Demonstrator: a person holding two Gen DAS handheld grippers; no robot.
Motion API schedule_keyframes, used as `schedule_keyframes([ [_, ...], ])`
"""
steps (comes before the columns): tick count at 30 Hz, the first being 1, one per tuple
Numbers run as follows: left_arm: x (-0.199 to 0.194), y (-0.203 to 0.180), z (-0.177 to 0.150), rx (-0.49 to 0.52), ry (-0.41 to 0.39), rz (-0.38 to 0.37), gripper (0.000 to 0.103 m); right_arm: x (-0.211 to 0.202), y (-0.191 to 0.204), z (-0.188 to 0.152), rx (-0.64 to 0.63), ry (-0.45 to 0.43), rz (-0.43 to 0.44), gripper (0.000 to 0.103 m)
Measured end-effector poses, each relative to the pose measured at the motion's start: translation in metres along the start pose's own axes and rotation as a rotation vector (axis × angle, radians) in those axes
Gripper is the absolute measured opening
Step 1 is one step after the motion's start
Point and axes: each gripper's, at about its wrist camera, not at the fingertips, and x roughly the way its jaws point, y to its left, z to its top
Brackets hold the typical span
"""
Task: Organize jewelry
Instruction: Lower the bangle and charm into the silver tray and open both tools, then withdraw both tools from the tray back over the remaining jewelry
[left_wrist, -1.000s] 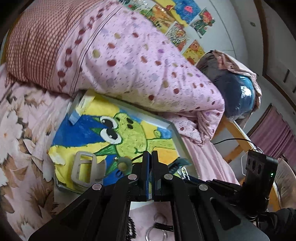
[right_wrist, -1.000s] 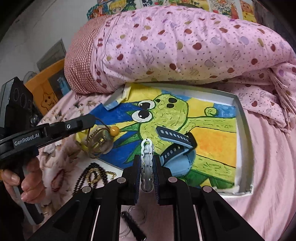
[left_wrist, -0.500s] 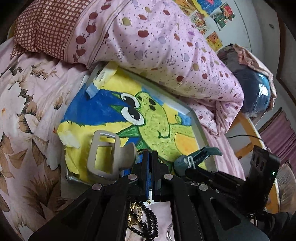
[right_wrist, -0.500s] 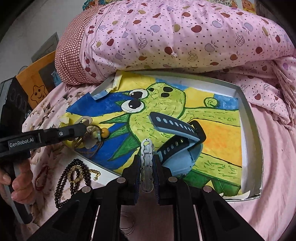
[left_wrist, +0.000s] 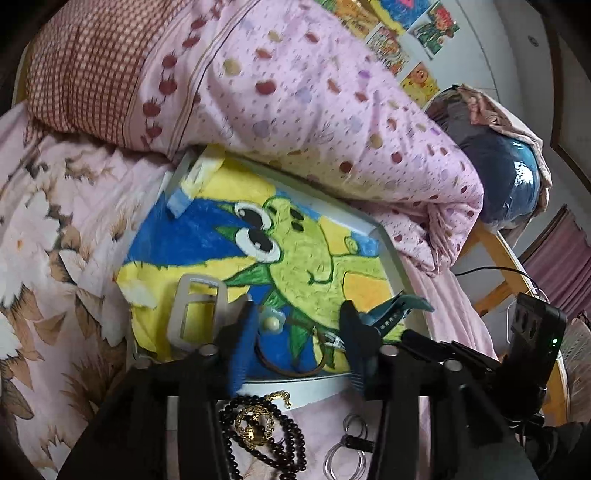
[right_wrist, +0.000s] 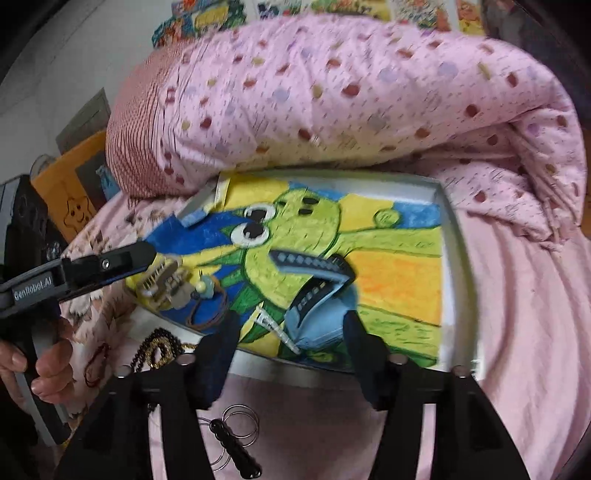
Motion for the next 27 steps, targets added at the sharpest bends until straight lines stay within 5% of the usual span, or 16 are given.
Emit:
schedule_keyframes([
  [5,-0.015,-0.016,0.003,0.062,-0.042,0.038,0.057,-0.032,-0.003,0.007,0.027,-0.077,-0.001,0.077],
  [9,-0.032,-0.035,0.001,0.134,-0.096,0.087,0.081,-0.059,0.001,0.008,0.017,-0.147,-0.017,0.087],
  [14,-0.056,-0.06,-0.007,0.209,-0.147,0.118,0.083,-0.093,0.006,0.004,0.012,-0.228,-0.043,0.102],
  [20,-0.088,-0.082,-0.02,0.261,-0.225,0.153,0.101,-0.129,0.011,-0.008,-0.001,-0.306,-0.07,0.103],
  [27,-0.123,-0.101,-0.039,0.296,-0.3,0.192,0.101,-0.167,0.02,-0.024,-0.029,-0.387,-0.083,0.103],
])
